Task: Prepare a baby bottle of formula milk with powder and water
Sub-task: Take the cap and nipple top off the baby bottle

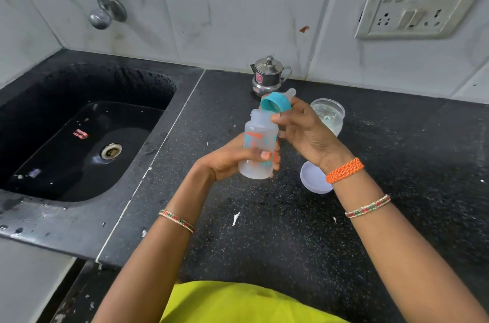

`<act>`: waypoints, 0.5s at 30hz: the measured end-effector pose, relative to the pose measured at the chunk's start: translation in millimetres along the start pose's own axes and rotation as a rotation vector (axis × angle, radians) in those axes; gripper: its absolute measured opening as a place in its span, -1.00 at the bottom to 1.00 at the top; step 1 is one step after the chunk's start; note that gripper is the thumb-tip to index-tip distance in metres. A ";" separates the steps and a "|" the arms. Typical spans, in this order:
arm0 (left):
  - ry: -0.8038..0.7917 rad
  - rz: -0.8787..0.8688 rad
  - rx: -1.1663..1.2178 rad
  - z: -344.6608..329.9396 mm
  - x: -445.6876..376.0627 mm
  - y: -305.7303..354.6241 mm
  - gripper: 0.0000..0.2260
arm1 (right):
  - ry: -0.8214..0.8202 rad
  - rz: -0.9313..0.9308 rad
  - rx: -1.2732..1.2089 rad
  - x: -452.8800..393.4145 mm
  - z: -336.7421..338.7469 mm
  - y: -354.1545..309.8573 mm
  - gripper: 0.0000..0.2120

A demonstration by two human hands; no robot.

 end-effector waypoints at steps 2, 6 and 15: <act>0.205 -0.040 -0.252 9.5 2.8 -5.9 -0.70 | 0.153 -0.085 0.078 -0.6 8.2 12.3 -0.80; 0.772 -0.149 -0.833 51.3 10.6 -25.9 -0.58 | 0.275 -0.191 0.781 5.0 24.7 44.7 -0.59; 0.939 -0.091 -1.010 53.9 8.4 -43.1 -0.45 | 0.319 -0.223 1.583 17.7 20.9 101.5 -0.38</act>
Point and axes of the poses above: each hand's wrist, its own x-axis away from the middle knuckle, its own z-axis out of the back of the hand, y = z × x, the point moved 2 cm from there along -x, towards the middle knuckle, and after that the axes turned 11 degrees about x, right-handed, at the moved point
